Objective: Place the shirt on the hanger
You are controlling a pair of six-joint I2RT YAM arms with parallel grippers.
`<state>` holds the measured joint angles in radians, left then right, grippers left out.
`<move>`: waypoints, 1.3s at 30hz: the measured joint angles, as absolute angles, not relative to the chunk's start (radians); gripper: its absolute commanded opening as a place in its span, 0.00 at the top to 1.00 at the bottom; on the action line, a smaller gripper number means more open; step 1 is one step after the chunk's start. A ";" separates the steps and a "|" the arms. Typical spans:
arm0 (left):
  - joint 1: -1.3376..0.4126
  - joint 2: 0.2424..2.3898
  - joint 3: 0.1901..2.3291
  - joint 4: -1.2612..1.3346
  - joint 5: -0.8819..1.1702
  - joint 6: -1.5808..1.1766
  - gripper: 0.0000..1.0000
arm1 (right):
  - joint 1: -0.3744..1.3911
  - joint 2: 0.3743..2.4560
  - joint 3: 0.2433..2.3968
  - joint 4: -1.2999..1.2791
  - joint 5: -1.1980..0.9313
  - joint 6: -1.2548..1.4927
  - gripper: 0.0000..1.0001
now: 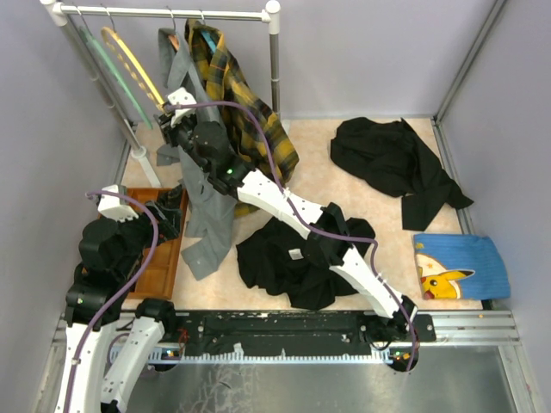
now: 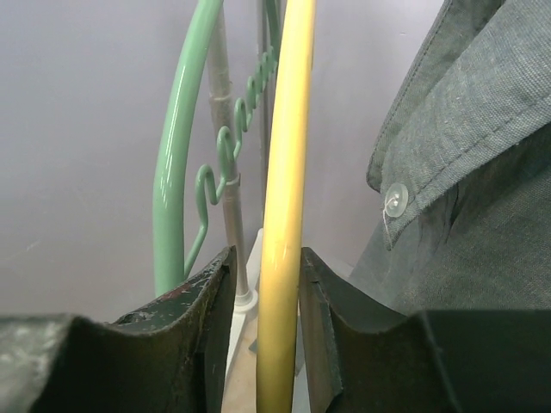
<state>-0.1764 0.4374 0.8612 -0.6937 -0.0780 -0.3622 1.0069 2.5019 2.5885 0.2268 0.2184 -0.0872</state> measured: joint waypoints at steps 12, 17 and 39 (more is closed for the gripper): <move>-0.176 0.437 0.861 -0.694 -0.079 -0.366 0.02 | 1.002 2.502 2.589 0.246 0.207 -0.095 0.99; -0.176 0.438 0.861 -0.694 -0.088 -0.369 0.03 | 0.998 2.502 2.589 0.243 0.202 -0.093 1.00; -0.176 0.437 0.861 -0.694 -0.109 -0.374 0.02 | 0.994 2.403 2.573 0.217 0.201 -0.082 1.00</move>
<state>-0.1764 0.4374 0.8608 -0.6945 -0.1085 -0.3740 0.9936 2.4027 2.5729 0.2173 0.2008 -0.0822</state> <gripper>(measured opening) 0.975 0.132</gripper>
